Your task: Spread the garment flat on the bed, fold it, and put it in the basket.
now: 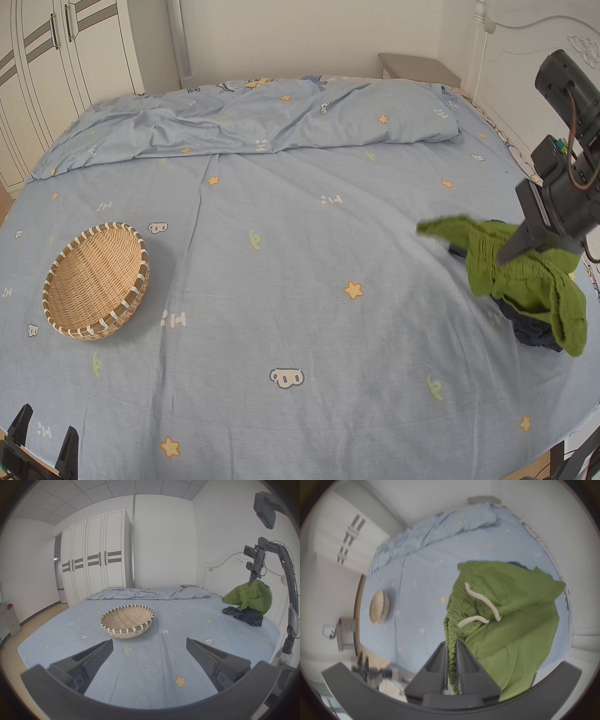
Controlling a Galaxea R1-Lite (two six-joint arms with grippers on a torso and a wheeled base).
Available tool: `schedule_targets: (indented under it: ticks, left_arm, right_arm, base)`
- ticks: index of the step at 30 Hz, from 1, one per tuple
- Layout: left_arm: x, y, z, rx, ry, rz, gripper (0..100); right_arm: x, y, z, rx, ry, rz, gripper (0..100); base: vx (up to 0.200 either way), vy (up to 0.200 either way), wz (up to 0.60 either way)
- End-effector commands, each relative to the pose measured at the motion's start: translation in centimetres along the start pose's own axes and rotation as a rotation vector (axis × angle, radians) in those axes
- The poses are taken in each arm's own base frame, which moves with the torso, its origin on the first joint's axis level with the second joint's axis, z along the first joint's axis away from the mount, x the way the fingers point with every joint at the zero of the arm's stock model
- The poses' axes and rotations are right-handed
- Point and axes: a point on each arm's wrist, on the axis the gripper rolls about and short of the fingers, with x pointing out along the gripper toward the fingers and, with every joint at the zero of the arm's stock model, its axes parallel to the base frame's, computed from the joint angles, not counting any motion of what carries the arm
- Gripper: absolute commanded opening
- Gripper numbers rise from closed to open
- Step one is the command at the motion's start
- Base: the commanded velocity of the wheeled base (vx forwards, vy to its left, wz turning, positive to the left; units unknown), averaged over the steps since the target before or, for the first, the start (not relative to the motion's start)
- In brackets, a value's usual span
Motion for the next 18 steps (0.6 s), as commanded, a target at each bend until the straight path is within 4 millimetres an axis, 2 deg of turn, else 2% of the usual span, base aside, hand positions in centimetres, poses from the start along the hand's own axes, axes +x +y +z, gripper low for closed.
schedule_targets:
  ticks: [1, 2, 3, 4, 5, 7, 9, 13, 14, 16, 17, 18]
  left_arm:
    - [0.0, 0.0, -0.5, 0.0, 0.001, 0.0, 100]
    - [0.0, 0.0, -0.5, 0.0, 0.001, 0.0, 100]
    - [0.0, 0.0, -0.5, 0.0, 0.001, 0.0, 100]
    - [0.0, 0.0, -0.5, 0.0, 0.001, 0.0, 100]
    - [0.0, 0.0, -0.5, 0.0, 0.001, 0.0, 100]
    - [0.0, 0.0, -0.5, 0.0, 0.001, 0.0, 100]
    - [0.0, 0.0, -0.5, 0.0, 0.001, 0.0, 100]
    - [0.0, 0.0, -0.5, 0.0, 0.001, 0.0, 100]
    - [0.0, 0.0, -0.5, 0.0, 0.001, 0.002, 100]
    - [0.0, 0.0, -0.5, 0.0, 0.001, 0.0, 100]
    - [0.0, 0.0, -0.5, 0.0, 0.001, 0.0, 100]
    - [0.0, 0.0, -0.5, 0.0, 0.001, 0.0, 100]
  right_arm:
    - [-2.2, 0.8, -2.4, -0.062, 0.029, 0.024, 0]
    - [-4.3, 0.9, -1.9, -0.053, -0.151, 0.132, 0]
    - [-7.7, 0.6, -1.8, -0.053, -0.371, 0.254, 0]
    - [-7.9, 0.5, -1.8, -0.053, -0.385, 0.26, 0]
    - [-9.4, 0.1, -2.0, -0.09, -0.552, 0.329, 0]
    - [-5.9, 0.1, -2.6, -0.232, -0.775, 0.333, 0]
    - [-4.5, 0.2, -2.5, -0.228, -0.811, 0.323, 0]
    - [-3.2, 0.1, -3.0, -0.189, -0.74, 0.313, 0]
    - [-1.6, 0.3, -3.0, -0.135, -0.682, 0.315, 0]
    - [0.1, 0.6, -2.8, -0.094, -0.63, 0.298, 0]
    - [0.1, 0.6, -2.8, -0.094, -0.63, 0.298, 0]
    - [1.0, 0.7, -2.6, -0.085, -0.608, 0.283, 0]
  base:
    - [0.0, 0.0, 0.0]
    - [0.0, 0.0, 0.0]
    - [0.0, 0.0, 0.0]
    - [0.0, 0.0, 0.0]
    - [0.0, 0.0, 0.0]
    - [0.0, 0.0, 0.0]
    - [0.0, 0.0, 0.0]
    - [0.0, 0.0, 0.0]
    - [0.0, 0.0, 0.0]
    - [0.0, 0.0, 0.0]
    - [0.0, 0.0, 0.0]
    - [0.0, 0.0, 0.0]
